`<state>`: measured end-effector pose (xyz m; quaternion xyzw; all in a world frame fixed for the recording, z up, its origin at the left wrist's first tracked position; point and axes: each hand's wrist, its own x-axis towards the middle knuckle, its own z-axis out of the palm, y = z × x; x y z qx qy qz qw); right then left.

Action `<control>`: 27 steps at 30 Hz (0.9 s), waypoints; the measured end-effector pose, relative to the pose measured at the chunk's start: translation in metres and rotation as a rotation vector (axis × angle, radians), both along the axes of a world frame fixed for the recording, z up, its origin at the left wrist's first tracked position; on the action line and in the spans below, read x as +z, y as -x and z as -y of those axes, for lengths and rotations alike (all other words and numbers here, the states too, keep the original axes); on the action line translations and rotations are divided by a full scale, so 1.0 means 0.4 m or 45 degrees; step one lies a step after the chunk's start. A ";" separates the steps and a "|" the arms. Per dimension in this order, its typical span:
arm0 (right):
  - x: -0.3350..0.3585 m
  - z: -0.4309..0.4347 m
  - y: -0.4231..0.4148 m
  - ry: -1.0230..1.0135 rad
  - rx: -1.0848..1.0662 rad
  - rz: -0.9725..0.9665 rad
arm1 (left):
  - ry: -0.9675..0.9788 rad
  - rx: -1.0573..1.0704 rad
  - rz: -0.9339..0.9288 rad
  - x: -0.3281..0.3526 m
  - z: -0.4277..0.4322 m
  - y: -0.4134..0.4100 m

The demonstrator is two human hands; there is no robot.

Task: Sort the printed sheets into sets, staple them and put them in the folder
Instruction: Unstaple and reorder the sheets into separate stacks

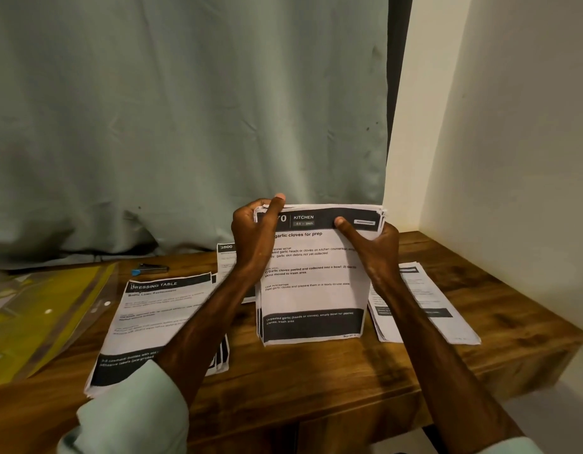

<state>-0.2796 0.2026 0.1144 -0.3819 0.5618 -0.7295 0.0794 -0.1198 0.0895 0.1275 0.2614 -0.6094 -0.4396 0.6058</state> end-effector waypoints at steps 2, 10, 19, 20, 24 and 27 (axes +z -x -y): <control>-0.002 0.002 0.001 0.001 0.003 0.006 | -0.003 0.003 -0.014 -0.001 -0.003 0.002; -0.007 0.007 0.001 0.028 0.003 0.003 | -0.001 0.035 -0.028 0.005 -0.012 0.009; -0.005 0.014 0.026 0.032 -0.021 -0.065 | 0.064 0.055 0.029 0.002 -0.008 0.009; -0.003 0.014 0.029 0.044 -0.031 -0.085 | 0.082 0.055 0.039 0.000 -0.007 0.008; 0.002 0.018 0.046 0.089 -0.056 -0.141 | 0.143 0.019 0.072 -0.005 0.002 0.007; 0.000 0.024 0.054 0.104 -0.084 -0.148 | 0.194 -0.090 0.115 -0.002 -0.006 -0.001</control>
